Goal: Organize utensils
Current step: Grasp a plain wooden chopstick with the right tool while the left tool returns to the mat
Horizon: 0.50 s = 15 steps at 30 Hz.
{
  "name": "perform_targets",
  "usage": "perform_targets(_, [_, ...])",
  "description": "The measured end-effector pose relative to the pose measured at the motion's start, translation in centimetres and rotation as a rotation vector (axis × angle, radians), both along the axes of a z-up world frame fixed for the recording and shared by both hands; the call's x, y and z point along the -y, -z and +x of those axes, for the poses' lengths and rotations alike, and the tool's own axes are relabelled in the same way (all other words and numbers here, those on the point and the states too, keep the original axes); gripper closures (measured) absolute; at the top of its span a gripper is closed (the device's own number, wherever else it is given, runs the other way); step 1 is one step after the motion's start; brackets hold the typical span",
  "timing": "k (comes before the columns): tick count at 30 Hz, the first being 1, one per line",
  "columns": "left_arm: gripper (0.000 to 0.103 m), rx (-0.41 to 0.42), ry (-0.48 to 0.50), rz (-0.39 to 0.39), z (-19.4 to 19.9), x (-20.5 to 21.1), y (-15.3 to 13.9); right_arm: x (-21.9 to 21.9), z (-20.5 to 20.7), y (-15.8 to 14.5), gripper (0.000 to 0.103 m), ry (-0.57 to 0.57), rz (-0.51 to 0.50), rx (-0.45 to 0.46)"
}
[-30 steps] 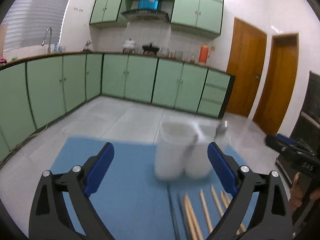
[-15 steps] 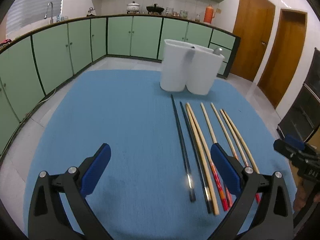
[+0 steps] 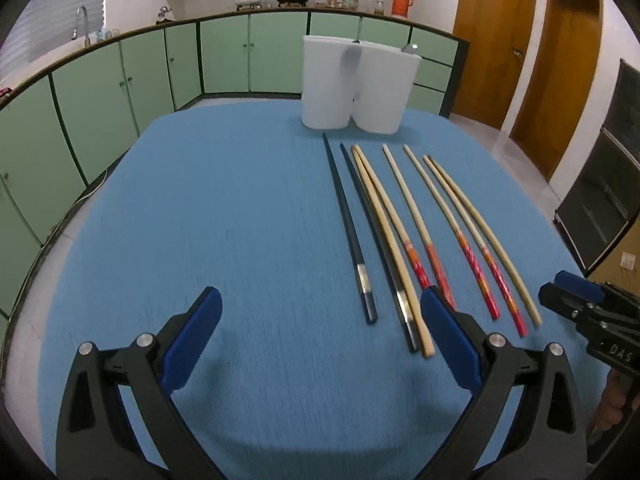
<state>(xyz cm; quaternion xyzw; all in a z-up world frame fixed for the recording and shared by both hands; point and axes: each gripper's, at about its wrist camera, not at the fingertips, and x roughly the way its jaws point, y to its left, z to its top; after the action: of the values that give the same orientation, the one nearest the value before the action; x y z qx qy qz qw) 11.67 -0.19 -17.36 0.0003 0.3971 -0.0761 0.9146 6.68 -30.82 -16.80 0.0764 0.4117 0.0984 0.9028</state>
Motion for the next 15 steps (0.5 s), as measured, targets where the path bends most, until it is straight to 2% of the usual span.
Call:
perform_targets(1, [0.007,-0.004,0.002,0.003,-0.1,0.0,0.1,-0.3,-0.3,0.3,0.062,-0.015,-0.002,-0.011])
perform_targets(3, [0.007,-0.015,0.004,0.008,-0.4,0.2,0.5,-0.8,-0.6,0.7,0.073,-0.031,-0.017,-0.025])
perform_targets(6, [0.015,-0.031,0.014,0.011,-0.8,0.4,0.8,-1.3,-1.2,1.3,0.081,-0.053,-0.036,-0.043])
perform_targets(8, [0.02,-0.046,0.022,0.015,-0.9,0.6,1.1,-1.5,-1.5,1.4,0.082,-0.054,-0.046,-0.043])
perform_targets(15, [0.02,-0.074,0.014,0.014,-1.2,0.8,1.8,-1.3,-1.7,1.4,0.087,-0.05,-0.051,-0.04])
